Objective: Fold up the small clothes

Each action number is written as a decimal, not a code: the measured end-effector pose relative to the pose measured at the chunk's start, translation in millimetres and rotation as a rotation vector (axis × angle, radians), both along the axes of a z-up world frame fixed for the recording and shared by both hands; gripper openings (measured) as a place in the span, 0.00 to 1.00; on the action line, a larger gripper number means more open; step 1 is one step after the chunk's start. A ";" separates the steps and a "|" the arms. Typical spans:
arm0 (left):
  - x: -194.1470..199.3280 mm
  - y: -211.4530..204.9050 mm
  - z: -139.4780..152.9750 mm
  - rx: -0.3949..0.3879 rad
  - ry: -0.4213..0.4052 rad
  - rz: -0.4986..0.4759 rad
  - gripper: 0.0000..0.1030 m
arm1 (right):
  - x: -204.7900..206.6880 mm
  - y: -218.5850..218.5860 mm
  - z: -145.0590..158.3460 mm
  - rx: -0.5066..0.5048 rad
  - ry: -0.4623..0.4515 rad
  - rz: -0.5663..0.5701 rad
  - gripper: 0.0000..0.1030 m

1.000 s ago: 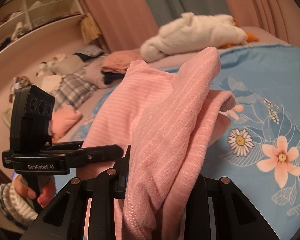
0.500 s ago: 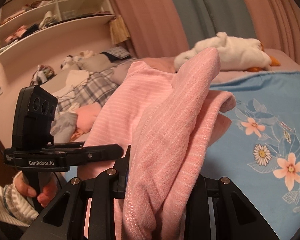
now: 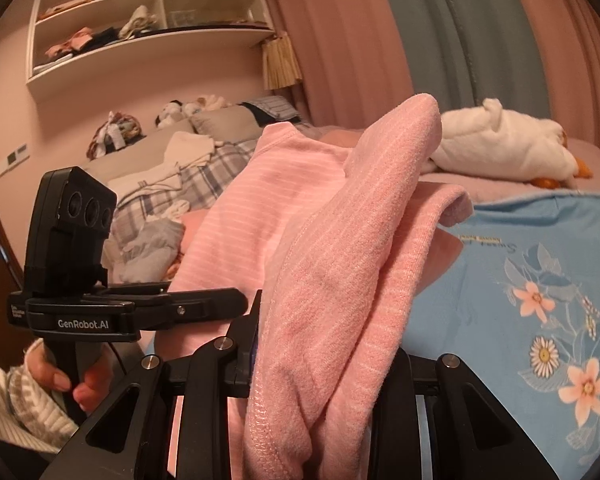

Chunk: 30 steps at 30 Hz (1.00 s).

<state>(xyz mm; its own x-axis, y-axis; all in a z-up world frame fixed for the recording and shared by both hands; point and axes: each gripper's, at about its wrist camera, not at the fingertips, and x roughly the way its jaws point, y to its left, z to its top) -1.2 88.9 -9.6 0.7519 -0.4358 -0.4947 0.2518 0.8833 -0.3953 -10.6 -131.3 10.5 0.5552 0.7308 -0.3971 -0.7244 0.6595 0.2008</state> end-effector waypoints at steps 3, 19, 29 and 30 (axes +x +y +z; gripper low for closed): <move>0.0 4.9 2.3 -0.007 -0.008 0.012 0.39 | 0.7 4.6 3.0 -0.005 -0.012 0.009 0.30; 16.8 25.8 9.3 0.002 -0.033 0.034 0.39 | 13.8 21.8 8.9 -0.020 -0.056 0.024 0.30; 37.6 35.7 10.6 0.011 -0.034 0.033 0.39 | 29.1 31.7 11.6 -0.023 -0.063 0.019 0.30; 39.9 36.3 10.8 0.012 -0.033 0.033 0.39 | 30.6 32.7 11.4 -0.023 -0.062 0.018 0.30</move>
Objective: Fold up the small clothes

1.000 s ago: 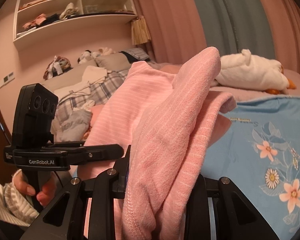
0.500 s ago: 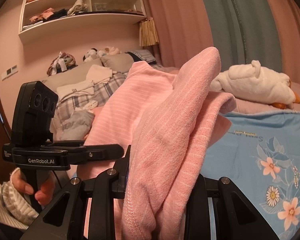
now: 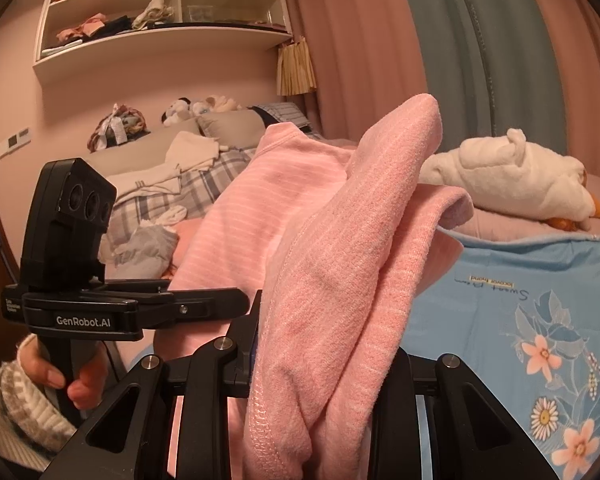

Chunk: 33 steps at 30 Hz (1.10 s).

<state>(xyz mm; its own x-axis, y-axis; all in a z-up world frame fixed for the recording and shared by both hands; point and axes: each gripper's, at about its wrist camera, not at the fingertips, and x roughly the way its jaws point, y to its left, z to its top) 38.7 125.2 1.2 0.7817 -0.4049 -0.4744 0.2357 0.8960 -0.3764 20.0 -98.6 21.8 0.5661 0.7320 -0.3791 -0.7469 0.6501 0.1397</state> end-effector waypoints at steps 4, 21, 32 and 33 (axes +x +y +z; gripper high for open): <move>10.5 4.7 -3.4 0.001 0.005 0.002 0.39 | 7.7 5.2 -1.0 0.000 0.003 -0.005 0.30; 66.6 18.5 -30.5 0.014 0.062 0.005 0.39 | 44.5 23.0 -20.7 -0.018 0.044 -0.041 0.30; 102.7 22.0 -60.0 0.023 0.135 0.012 0.39 | 72.2 35.1 -43.7 -0.038 0.117 -0.055 0.31; 106.3 22.1 -63.3 0.023 0.145 0.013 0.39 | 75.8 36.0 -46.5 -0.042 0.128 -0.058 0.31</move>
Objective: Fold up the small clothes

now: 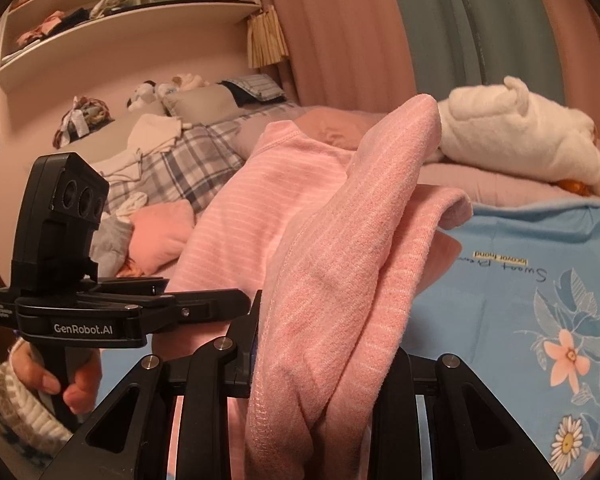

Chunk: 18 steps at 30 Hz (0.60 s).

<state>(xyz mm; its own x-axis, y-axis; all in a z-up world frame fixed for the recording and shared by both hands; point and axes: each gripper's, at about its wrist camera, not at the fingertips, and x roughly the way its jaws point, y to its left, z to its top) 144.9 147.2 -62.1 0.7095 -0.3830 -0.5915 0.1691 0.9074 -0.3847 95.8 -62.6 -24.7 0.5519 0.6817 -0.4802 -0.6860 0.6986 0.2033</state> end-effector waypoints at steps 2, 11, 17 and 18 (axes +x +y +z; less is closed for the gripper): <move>7.4 -0.4 -6.5 0.003 0.017 0.002 0.39 | 5.5 0.9 -5.8 -0.005 0.016 -0.006 0.31; 34.9 -1.1 -37.7 0.010 0.092 0.001 0.39 | 27.4 6.4 -31.5 -0.027 0.094 -0.026 0.31; 49.4 2.2 -59.7 0.010 0.140 0.004 0.39 | 39.1 10.0 -47.9 -0.045 0.148 -0.035 0.31; 51.5 3.1 -64.0 0.010 0.150 0.005 0.39 | 40.9 10.3 -50.4 -0.047 0.157 -0.036 0.31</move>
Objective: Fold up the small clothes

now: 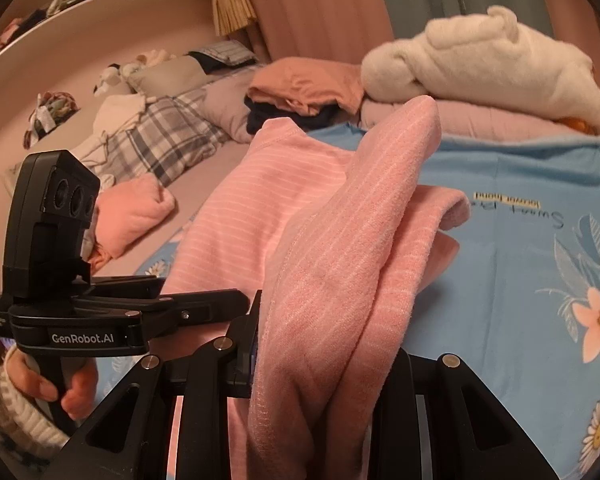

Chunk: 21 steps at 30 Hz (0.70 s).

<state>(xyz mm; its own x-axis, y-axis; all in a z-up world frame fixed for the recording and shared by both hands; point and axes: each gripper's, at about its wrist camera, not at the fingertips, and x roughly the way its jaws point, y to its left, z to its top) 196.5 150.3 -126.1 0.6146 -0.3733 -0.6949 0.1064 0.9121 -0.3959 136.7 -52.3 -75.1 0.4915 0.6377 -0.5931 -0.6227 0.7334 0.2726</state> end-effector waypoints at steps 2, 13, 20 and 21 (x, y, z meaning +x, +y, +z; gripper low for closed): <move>3.5 1.8 -5.6 0.001 0.016 0.002 0.39 | 3.9 1.7 -6.3 -0.006 0.023 0.000 0.31; 13.1 9.0 -34.2 -0.017 0.096 0.013 0.40 | 18.3 0.9 -35.1 -0.021 0.140 -0.001 0.31; 17.7 9.7 -39.8 -0.024 0.111 0.021 0.45 | 22.1 -1.0 -39.6 -0.021 0.165 -0.006 0.31; 18.0 10.2 -40.9 -0.023 0.114 0.026 0.47 | 22.9 -2.5 -40.6 -0.018 0.174 -0.009 0.31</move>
